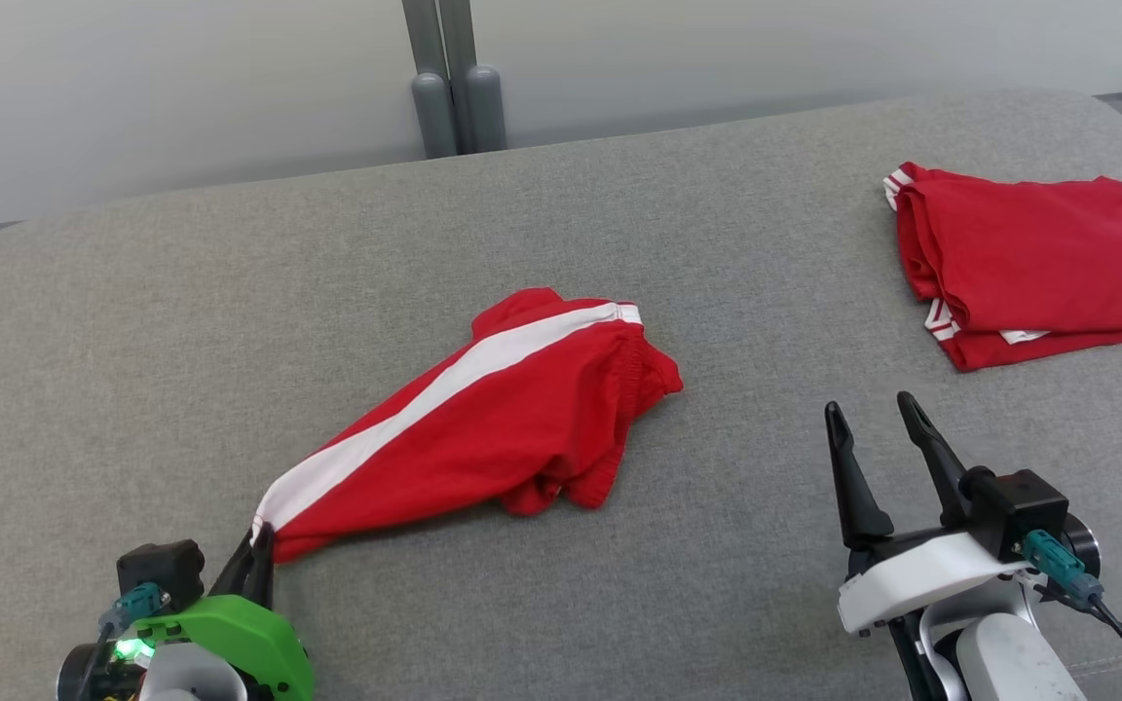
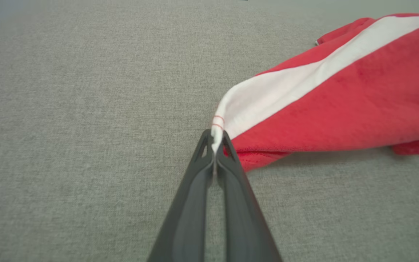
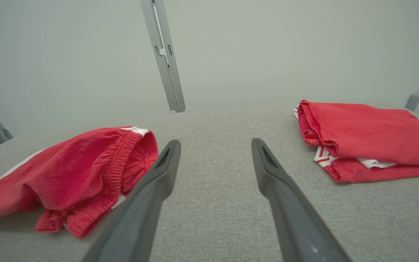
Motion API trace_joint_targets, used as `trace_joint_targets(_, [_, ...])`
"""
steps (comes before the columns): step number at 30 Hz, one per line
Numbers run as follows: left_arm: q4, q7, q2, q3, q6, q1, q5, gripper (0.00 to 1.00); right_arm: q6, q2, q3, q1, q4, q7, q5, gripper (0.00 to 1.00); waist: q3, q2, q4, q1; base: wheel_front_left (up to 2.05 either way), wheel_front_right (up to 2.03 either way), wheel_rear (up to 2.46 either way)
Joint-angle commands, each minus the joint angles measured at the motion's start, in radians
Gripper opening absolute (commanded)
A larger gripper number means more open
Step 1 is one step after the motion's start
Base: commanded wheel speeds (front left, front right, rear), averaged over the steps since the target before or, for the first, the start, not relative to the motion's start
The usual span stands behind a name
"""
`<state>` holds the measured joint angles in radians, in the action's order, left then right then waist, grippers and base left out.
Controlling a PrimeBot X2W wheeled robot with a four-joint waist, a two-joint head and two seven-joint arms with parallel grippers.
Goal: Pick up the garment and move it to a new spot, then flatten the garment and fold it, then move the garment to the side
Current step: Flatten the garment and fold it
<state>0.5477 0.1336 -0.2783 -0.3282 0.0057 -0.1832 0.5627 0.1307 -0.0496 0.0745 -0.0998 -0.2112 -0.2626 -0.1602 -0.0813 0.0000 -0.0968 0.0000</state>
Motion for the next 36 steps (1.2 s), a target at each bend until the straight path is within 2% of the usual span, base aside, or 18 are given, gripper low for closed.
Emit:
trace_joint_targets(1, [0.011, 0.008, 0.003, -0.002, 0.000, 0.009, 0.008, 1.00, 0.000, -0.002, 0.002, -0.009, -0.005, -0.003, 0.008, 1.00, 0.009, 0.0000, 0.010, 0.0000, 0.00, 0.00, 0.00])
trace_joint_targets(7, [0.048, 0.032, 0.011, -0.004, -0.003, 0.013, 0.012, 1.00, 0.000, -0.002, 0.008, 0.005, -0.016, -0.003, 0.007, 1.00, 0.027, 0.0000, 0.023, 0.0000, 0.00, 0.00, 0.00])
trace_joint_targets(13, [0.029, 0.080, 0.027, 0.001, 0.004, 0.018, 0.011, 1.00, 0.000, -0.002, 0.008, 0.015, -0.022, -0.003, 0.007, 1.00, 0.046, 0.0000, 0.027, 0.0000, 0.00, 0.00, 0.00])
trace_joint_targets(27, [-0.159, 0.131, 0.088, 0.027, 0.056, 0.082, -0.059, 1.00, 0.000, -0.002, -0.013, 0.017, 0.005, -0.003, 0.004, 1.00, 0.095, 0.0000, 0.047, 0.0000, 0.00, 0.00, 0.00])
trace_joint_targets(36, [-0.258, 0.132, 0.133, 0.082, 0.062, 0.172, -0.102, 1.00, 0.000, -0.002, -0.020, 0.030, 0.000, -0.003, -0.011, 1.00, 0.114, 0.0000, 0.073, 0.0000, 0.00, 0.00, 0.00])
